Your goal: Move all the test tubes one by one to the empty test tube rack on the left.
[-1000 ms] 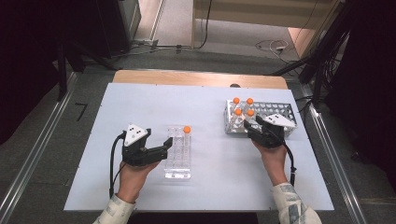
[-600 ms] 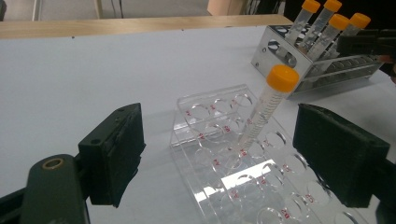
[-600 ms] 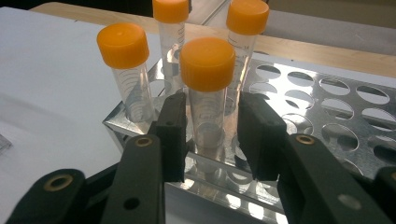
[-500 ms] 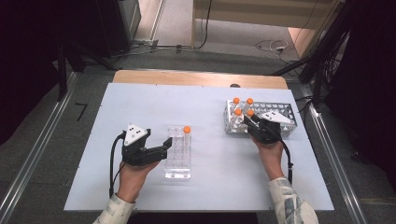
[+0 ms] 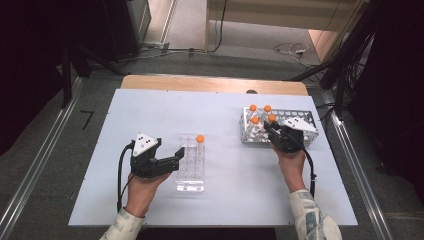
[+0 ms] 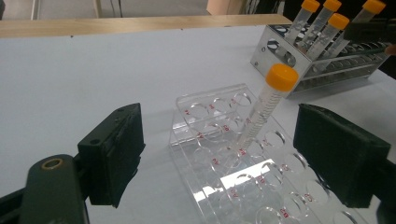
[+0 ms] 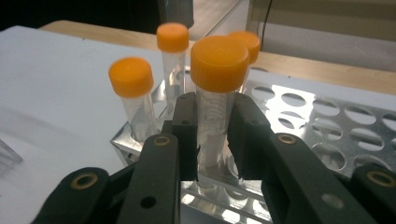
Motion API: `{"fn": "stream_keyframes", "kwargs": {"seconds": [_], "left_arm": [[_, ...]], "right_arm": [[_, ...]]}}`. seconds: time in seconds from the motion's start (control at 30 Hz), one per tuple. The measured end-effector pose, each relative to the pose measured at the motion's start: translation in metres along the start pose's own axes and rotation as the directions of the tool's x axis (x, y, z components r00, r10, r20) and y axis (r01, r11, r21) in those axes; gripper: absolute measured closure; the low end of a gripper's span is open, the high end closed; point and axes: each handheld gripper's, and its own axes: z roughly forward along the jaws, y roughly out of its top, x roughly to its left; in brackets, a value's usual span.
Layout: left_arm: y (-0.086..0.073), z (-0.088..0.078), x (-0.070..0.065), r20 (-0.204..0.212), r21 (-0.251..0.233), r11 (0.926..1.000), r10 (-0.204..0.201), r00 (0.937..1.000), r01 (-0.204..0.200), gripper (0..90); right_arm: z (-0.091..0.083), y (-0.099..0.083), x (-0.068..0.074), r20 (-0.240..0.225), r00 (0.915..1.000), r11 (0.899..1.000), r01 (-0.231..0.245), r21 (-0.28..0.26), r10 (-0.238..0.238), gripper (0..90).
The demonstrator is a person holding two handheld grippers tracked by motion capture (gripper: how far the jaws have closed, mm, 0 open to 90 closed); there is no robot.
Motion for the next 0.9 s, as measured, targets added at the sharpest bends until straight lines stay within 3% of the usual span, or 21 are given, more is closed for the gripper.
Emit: {"fn": "stream_keyframes", "kwargs": {"seconds": [0.33,0.6,0.9], "left_arm": [[0.000,-0.001,-0.001,0.002,0.000,1.0000,0.003,1.0000,-0.003,15.2],[0.001,-0.002,-0.001,0.006,-0.006,1.0000,0.000,1.0000,0.000,15.2],[0.001,-0.003,-0.003,0.008,-0.006,1.0000,0.005,1.0000,-0.005,15.1]], "right_arm": [[-0.021,0.016,0.000,-0.003,1.0000,0.997,0.002,-0.077,-0.002,71.6],[-0.034,0.022,0.001,-0.015,0.9999,0.995,0.004,-0.101,-0.006,71.7],[-0.044,0.023,0.005,-0.037,0.9993,0.997,0.004,-0.083,-0.007,71.8]]}}
